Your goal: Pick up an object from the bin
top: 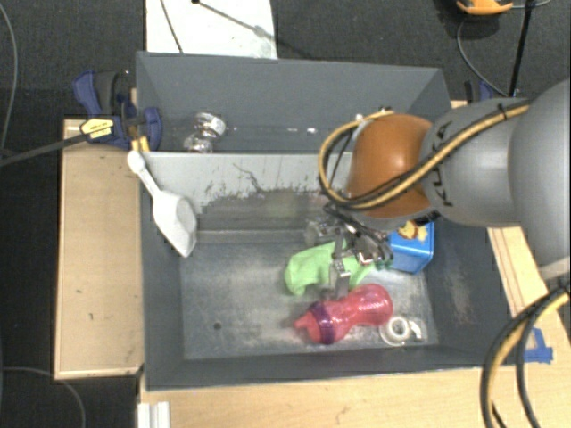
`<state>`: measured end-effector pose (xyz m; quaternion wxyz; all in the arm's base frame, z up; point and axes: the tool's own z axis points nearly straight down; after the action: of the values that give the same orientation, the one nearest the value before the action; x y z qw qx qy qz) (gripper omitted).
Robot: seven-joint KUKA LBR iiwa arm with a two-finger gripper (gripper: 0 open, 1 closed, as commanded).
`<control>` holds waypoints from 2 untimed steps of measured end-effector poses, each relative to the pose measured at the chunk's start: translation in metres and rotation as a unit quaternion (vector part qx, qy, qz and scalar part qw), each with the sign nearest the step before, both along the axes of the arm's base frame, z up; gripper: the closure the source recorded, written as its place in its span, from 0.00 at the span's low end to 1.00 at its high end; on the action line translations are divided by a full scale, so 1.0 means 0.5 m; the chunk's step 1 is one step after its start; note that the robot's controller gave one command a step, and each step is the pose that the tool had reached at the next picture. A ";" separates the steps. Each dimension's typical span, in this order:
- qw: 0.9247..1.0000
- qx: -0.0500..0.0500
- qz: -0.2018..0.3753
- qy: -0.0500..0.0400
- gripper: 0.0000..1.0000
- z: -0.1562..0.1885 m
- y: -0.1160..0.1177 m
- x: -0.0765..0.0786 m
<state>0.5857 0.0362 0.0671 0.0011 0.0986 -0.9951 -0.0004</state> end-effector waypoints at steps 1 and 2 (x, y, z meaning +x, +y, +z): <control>1.000 0.001 -0.014 -0.004 1.00 0.007 0.002 0.009; 1.000 0.001 -0.014 -0.004 1.00 0.007 0.002 0.009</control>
Offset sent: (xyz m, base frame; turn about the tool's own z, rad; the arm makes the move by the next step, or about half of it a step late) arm 0.0000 0.0000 0.0000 0.0000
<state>0.5904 0.0372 0.0707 -0.0033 0.0846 -0.9964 -0.0007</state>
